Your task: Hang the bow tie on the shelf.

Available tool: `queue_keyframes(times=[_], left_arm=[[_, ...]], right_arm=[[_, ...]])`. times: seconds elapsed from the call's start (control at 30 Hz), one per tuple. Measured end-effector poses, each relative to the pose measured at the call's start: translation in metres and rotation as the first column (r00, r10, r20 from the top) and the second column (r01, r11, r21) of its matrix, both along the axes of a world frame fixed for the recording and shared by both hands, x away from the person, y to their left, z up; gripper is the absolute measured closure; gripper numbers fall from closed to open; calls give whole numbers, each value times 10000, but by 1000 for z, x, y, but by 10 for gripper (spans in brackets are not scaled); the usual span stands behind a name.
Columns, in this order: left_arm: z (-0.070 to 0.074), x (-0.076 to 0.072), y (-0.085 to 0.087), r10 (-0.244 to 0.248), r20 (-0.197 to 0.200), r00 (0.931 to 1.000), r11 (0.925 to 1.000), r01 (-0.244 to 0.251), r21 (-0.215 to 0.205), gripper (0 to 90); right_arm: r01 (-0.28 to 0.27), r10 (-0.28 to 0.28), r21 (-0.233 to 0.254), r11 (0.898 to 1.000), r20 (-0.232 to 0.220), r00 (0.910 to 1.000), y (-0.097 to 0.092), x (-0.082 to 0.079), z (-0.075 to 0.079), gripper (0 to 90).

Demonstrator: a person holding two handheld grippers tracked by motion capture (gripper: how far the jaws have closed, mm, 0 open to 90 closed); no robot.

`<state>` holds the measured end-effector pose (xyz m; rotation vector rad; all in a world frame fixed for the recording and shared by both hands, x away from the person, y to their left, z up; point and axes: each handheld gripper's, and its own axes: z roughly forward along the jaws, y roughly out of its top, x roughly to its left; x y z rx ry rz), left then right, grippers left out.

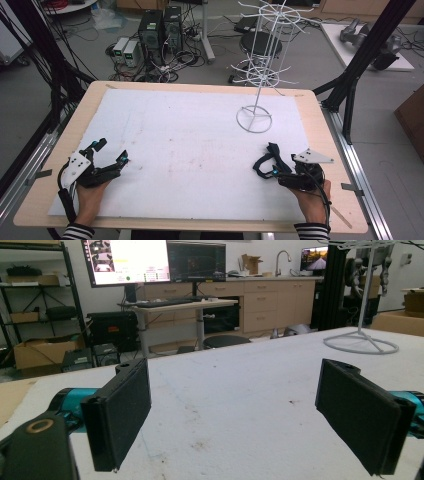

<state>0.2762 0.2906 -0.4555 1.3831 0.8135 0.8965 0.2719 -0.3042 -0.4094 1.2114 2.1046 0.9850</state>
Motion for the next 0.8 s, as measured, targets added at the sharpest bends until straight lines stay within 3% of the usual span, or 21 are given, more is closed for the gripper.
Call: queue_keyframes(times=[0.27,0.33,0.67,0.8], left_arm=[[0,0,0,-5,-16,10000,10000,5,-15,150],[0,0,0,-11,0,10000,10000,11,-21,151],[0,0,0,-11,-6,10000,10000,11,-1,151],[0,0,0,-14,0,10000,10000,14,-18,151]], right_arm=[[-113,71,-545,9985,-769,9970,1,7,-2,257],[-136,42,-877,9961,-1064,9943,2,9,-4,293],[-145,-102,-1566,9876,-1557,9878,5,17,-10,368],[-107,-152,-1518,9883,-1685,9856,6,19,-10,406]])
